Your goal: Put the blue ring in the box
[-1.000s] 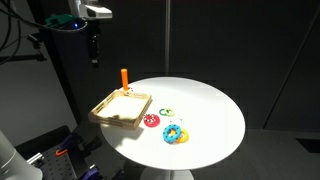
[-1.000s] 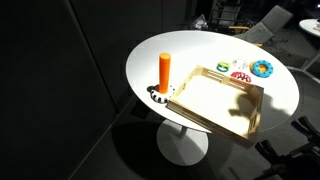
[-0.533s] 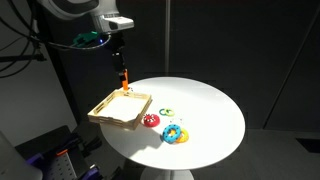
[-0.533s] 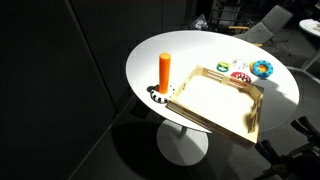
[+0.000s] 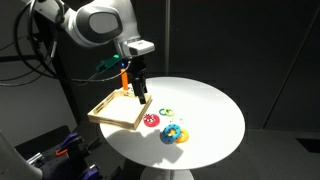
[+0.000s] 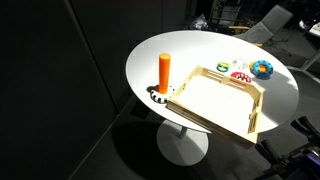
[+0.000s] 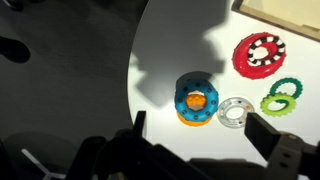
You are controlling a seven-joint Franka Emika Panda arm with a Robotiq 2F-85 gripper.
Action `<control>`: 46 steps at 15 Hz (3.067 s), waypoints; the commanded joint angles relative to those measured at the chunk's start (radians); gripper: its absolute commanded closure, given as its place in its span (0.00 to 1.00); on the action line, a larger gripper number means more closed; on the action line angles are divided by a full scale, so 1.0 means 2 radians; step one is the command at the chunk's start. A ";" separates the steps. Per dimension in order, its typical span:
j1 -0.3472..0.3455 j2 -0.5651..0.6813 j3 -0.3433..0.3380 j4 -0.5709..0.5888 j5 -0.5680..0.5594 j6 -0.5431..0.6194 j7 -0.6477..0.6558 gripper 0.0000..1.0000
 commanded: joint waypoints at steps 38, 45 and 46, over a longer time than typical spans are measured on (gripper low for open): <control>0.143 0.398 -0.167 0.212 -0.037 0.209 0.126 0.00; 0.176 0.437 -0.200 0.238 0.014 0.208 0.103 0.34; 0.181 0.438 -0.207 0.240 0.017 0.205 0.104 0.43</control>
